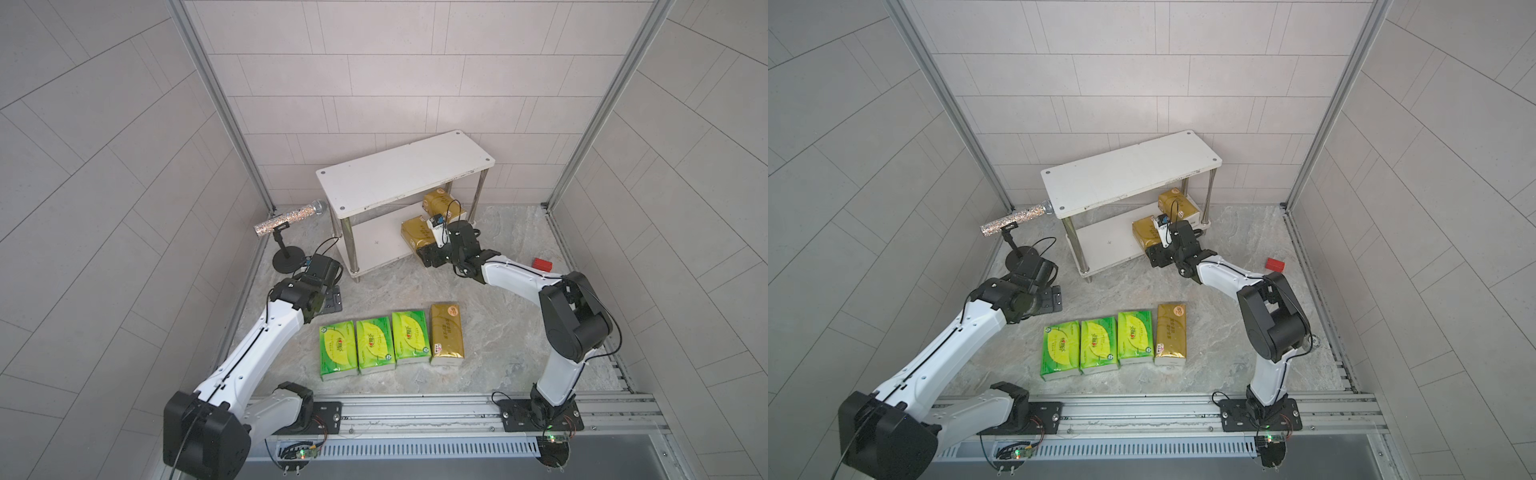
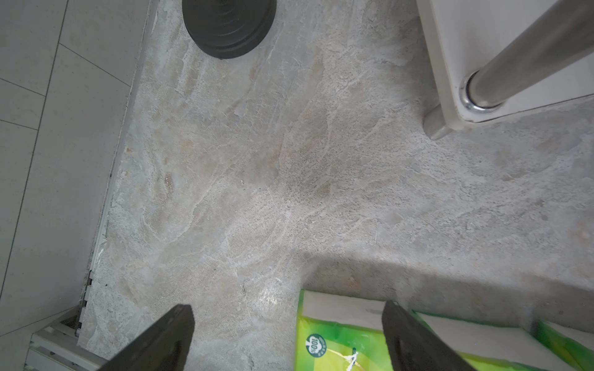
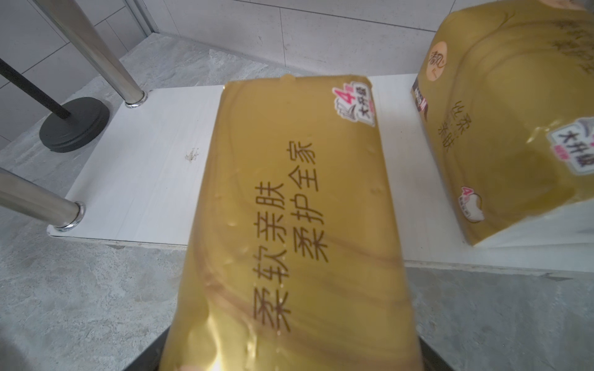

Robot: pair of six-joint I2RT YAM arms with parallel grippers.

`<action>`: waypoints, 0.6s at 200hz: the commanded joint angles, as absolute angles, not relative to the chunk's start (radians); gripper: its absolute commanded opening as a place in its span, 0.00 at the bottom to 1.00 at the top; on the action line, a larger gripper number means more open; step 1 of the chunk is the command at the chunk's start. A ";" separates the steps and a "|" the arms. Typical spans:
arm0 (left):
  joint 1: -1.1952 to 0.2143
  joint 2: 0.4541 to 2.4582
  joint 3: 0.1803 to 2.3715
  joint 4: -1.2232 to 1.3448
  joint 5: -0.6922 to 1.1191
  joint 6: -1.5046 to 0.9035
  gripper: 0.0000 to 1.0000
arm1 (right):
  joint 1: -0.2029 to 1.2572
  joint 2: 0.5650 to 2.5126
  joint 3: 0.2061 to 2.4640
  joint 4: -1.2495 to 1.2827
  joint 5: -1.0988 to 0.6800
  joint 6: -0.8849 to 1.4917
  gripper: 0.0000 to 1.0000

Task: Place the tissue boxes on the shelf by color
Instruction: Place a box of tissues on the shelf.

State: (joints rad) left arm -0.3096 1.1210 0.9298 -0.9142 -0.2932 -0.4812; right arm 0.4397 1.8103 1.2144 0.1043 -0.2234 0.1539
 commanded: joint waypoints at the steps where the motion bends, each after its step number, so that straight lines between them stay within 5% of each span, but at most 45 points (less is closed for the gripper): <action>1: -0.304 1.121 0.956 -0.938 -0.314 -0.493 1.00 | 0.443 1.835 1.279 0.119 -0.179 0.160 0.86; 120: -0.304 1.169 0.982 -0.933 -0.335 -0.493 1.00 | 0.458 2.028 1.529 0.012 -0.169 0.173 0.86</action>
State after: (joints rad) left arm -0.3096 1.1656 0.9573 -0.9169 -0.3065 -0.4816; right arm 0.4522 2.0106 1.4815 0.0326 -0.1902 0.1684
